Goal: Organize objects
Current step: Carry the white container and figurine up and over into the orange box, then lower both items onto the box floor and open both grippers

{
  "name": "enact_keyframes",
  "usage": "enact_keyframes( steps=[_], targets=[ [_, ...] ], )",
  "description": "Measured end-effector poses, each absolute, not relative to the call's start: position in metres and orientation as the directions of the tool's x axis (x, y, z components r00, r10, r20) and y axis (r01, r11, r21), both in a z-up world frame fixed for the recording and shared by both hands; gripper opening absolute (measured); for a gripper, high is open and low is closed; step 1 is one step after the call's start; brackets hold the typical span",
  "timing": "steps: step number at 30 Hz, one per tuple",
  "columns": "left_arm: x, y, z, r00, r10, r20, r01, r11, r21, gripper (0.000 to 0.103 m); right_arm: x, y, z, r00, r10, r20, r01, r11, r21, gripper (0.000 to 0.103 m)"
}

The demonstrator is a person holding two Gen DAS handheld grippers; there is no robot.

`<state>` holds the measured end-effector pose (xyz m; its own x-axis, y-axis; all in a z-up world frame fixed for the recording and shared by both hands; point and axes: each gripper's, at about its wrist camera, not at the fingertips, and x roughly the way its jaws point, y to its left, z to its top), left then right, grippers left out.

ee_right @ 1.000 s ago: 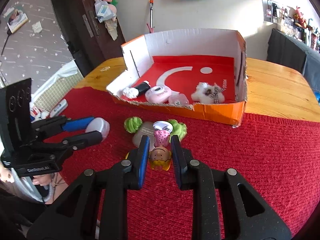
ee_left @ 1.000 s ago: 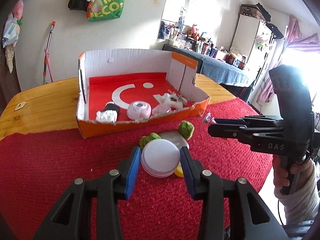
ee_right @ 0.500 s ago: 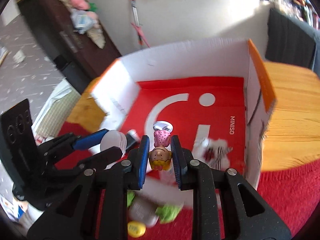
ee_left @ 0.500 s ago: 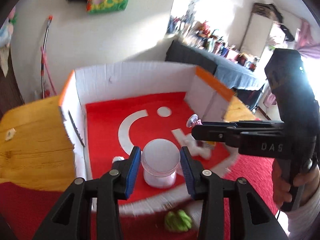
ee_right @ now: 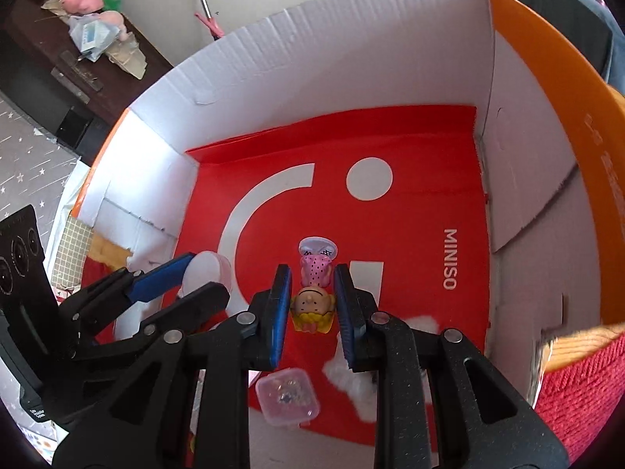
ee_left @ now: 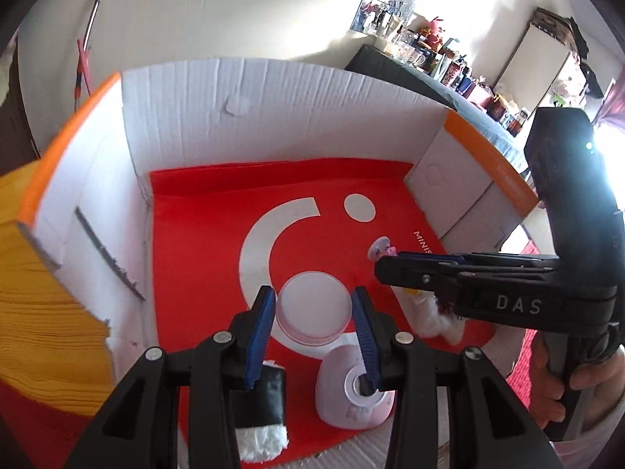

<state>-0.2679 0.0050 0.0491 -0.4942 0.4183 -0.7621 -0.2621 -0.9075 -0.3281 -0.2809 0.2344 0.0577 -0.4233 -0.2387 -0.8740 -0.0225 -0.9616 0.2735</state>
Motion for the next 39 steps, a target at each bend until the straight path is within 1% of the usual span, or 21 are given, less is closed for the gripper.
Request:
enact_keyframes(
  steps=[7, 16, 27, 39],
  targets=[
    [-0.277, 0.007, 0.040, -0.461, 0.426, -0.778, -0.245, -0.904, -0.350, 0.042, -0.295, 0.231, 0.049, -0.354, -0.222, -0.908, -0.036, -0.967, 0.251, 0.021],
    [-0.280, 0.012, 0.033, -0.446, 0.420, -0.790, -0.244, -0.907, -0.344, 0.043, -0.298, 0.225, 0.053, -0.321, -0.193, -0.927, -0.023, -0.977, 0.211, 0.022],
    [-0.283, 0.016, 0.032, -0.443, 0.406, -0.799, -0.244, -0.912, -0.328, 0.043, -0.297, 0.221, 0.058, -0.311, -0.165, -0.936, -0.005, -0.984, 0.175, 0.022],
    [-0.283, 0.014, 0.032, -0.440, 0.414, -0.797, -0.241, -0.909, -0.340, 0.043, -0.297, 0.217, 0.063, -0.320, -0.135, -0.938, 0.007, -0.990, 0.140, 0.022]
  ],
)
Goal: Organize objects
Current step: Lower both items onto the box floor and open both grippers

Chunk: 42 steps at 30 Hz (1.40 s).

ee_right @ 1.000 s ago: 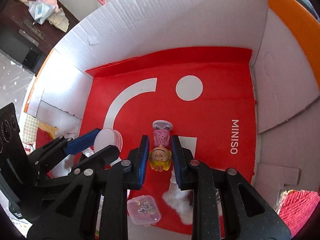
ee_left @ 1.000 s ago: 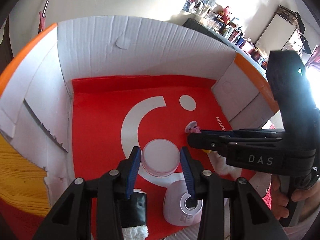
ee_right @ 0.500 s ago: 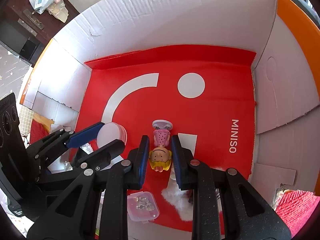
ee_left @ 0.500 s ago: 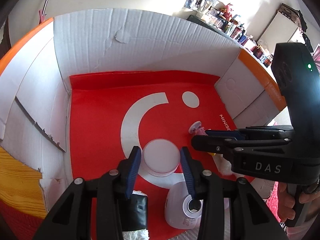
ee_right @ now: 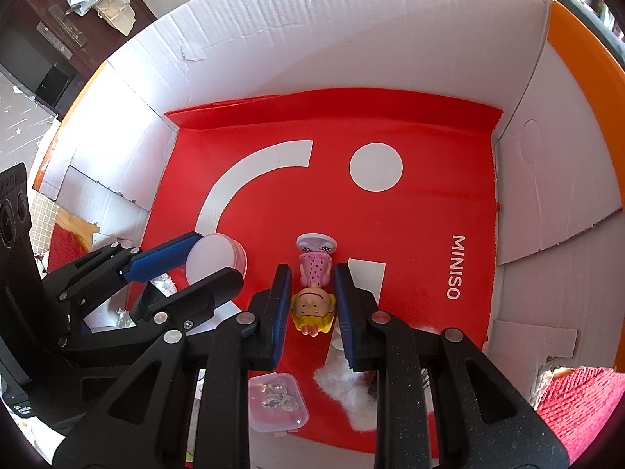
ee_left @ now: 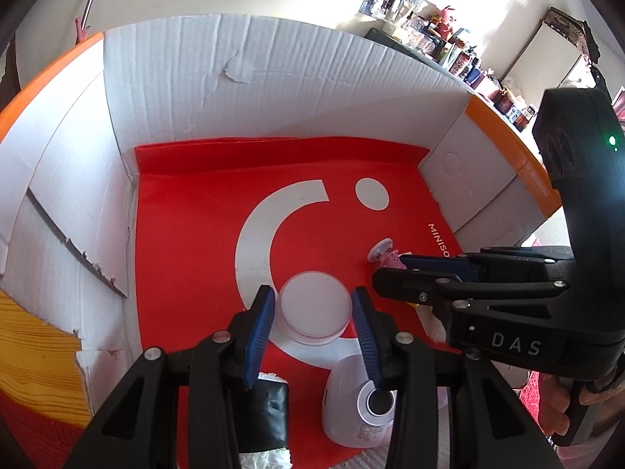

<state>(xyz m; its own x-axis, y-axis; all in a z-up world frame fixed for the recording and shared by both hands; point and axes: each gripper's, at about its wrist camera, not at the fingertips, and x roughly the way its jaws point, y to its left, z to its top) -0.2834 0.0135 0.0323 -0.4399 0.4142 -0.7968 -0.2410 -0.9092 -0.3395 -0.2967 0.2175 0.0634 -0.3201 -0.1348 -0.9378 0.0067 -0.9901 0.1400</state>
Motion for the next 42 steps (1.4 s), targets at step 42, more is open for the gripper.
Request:
enact_keyframes(
  steps=[42],
  targets=[
    [-0.277, 0.008, 0.037, -0.436, 0.466, -0.770, -0.228, -0.885, -0.406, 0.045, -0.290, 0.230, 0.066, -0.336, -0.171, -0.926, -0.027, -0.981, 0.191, 0.022]
  ],
)
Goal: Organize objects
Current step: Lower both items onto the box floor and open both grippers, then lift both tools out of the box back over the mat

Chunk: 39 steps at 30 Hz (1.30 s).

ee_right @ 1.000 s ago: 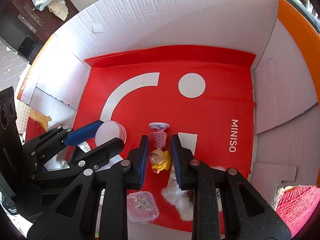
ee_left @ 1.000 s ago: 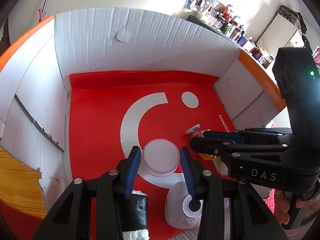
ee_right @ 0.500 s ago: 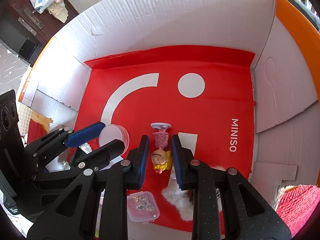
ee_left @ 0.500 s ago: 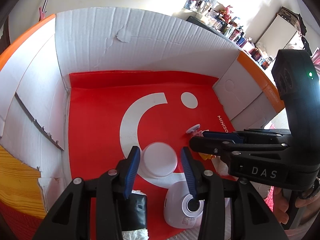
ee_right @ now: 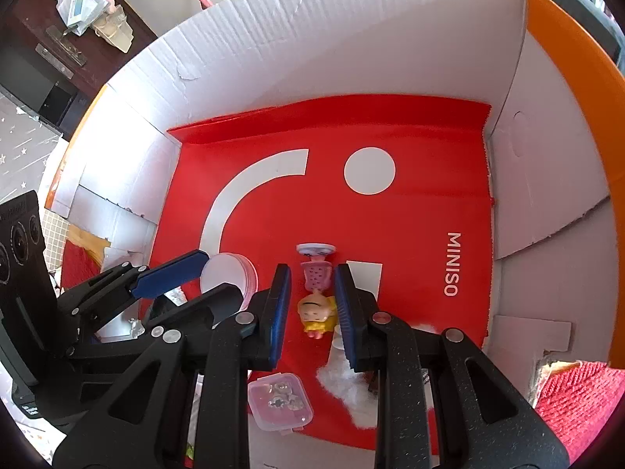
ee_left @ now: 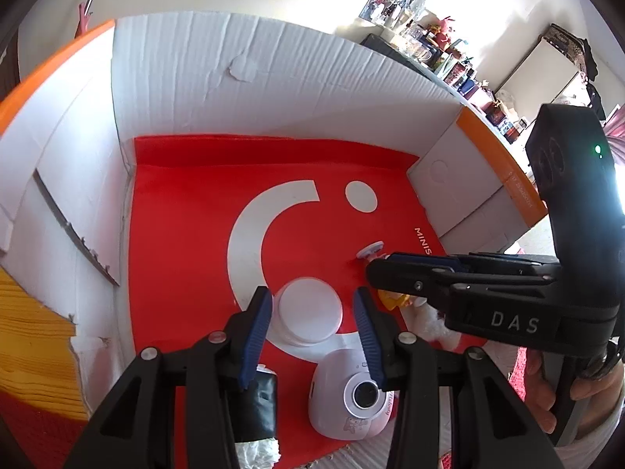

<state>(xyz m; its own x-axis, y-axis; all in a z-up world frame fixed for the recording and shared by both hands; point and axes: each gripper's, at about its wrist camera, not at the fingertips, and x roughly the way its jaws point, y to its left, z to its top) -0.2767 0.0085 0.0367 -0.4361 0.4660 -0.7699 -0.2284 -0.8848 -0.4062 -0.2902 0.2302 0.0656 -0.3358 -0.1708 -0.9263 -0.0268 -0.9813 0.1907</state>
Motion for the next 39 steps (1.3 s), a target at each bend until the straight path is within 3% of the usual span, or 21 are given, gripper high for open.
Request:
enact_keyframes(
  steps=[19, 28, 30, 33, 35, 39],
  targets=[
    [-0.240, -0.005, 0.078, -0.512, 0.478, -0.713, -0.230, -0.877, -0.423, 0.045, -0.257, 0.218, 0.112, -0.439, -0.135, -0.888, 0.033, -0.990, 0.135, 0.022],
    [-0.198, -0.015, 0.098, -0.589, 0.420, -0.690, -0.219, -0.905, -0.364, 0.045, -0.206, 0.222, 0.143, -0.552, -0.172, -0.816, 0.093, -0.985, 0.145, 0.023],
    [-0.187, -0.018, 0.102, -0.609, 0.416, -0.675, -0.223, -0.907, -0.358, 0.049, -0.192, 0.222, 0.149, -0.582, -0.175, -0.794, 0.108, -0.984, 0.138, 0.023],
    [-0.170, -0.020, 0.108, -0.633, 0.422, -0.649, -0.231, -0.903, -0.362, 0.052, -0.173, 0.220, 0.155, -0.621, -0.163, -0.767, 0.127, -0.986, 0.107, 0.033],
    [-0.160, -0.020, 0.112, -0.647, 0.422, -0.635, -0.240, -0.903, -0.356, 0.052, -0.158, 0.215, 0.158, -0.655, -0.155, -0.740, 0.145, -0.986, 0.079, 0.061],
    [-0.140, -0.016, 0.118, -0.680, 0.413, -0.607, -0.251, -0.908, -0.337, 0.055, -0.125, 0.205, 0.167, -0.736, -0.142, -0.662, 0.164, -0.986, 0.029, 0.063]
  ],
)
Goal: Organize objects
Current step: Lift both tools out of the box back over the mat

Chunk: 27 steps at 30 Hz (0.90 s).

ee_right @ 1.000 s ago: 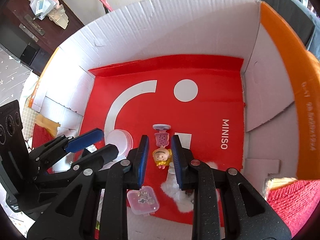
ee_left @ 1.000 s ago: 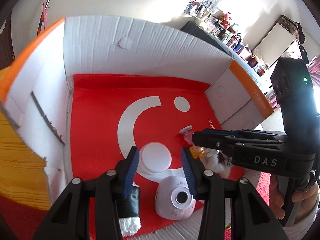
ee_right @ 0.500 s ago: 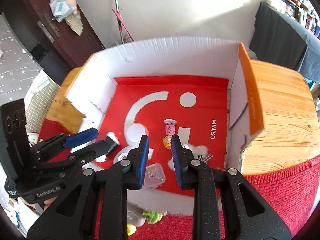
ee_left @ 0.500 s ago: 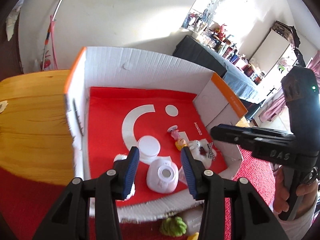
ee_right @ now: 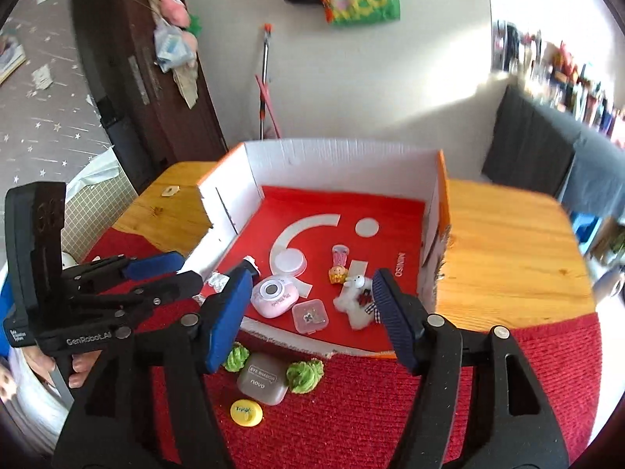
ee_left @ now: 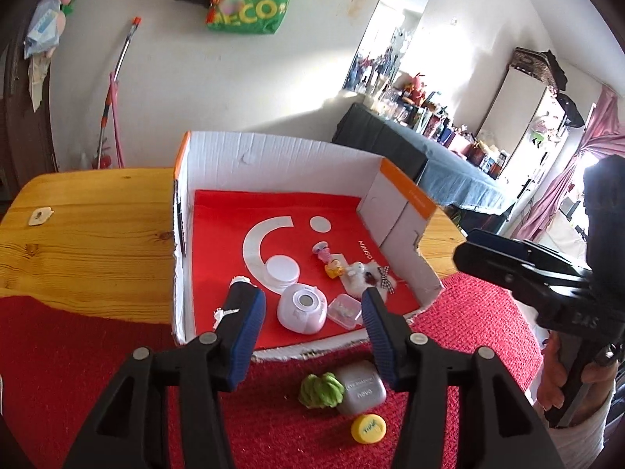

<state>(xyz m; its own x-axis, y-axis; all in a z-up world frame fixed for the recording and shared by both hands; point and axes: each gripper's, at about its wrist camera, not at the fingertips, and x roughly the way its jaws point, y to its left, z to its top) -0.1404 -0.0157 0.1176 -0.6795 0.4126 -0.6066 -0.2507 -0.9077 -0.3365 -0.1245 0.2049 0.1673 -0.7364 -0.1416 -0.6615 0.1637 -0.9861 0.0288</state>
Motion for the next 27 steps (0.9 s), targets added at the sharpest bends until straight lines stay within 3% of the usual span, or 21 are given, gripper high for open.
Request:
enact_keyframes(
  steps=[3, 5, 15, 21, 27],
  targets=[
    [-0.124, -0.015, 0.122, -0.710, 0.388, -0.588, -0.248, -0.919, -0.307, 0.063, -0.104, 0.204, 0.170, -0.765, -0.171, -0.621, 0.174, -0.983, 0.057, 0.066],
    [-0.113, -0.015, 0.124, -0.731, 0.376, -0.569, -0.246, -0.924, -0.294, 0.067, -0.091, 0.204, 0.169, -0.779, -0.192, -0.597, 0.185, -0.980, 0.074, 0.074],
    [-0.072, -0.012, 0.110, -0.783, 0.275, -0.559, -0.186, -0.960, -0.211, 0.087, -0.047, 0.199, 0.139, -0.814, -0.159, -0.559, 0.153, -0.986, 0.058, 0.085],
    [-0.059, -0.016, 0.084, -0.764, 0.254, -0.593, -0.144, -0.963, -0.227, 0.090, -0.032, 0.194, 0.111, -0.814, -0.112, -0.570, 0.126, -0.992, 0.014, 0.089],
    [-0.057, -0.008, 0.049, -0.700, 0.265, -0.664, -0.154, -0.963, -0.221, 0.090, -0.031, 0.197, 0.071, -0.764, -0.087, -0.640, 0.095, -0.995, 0.023, 0.089]
  ],
)
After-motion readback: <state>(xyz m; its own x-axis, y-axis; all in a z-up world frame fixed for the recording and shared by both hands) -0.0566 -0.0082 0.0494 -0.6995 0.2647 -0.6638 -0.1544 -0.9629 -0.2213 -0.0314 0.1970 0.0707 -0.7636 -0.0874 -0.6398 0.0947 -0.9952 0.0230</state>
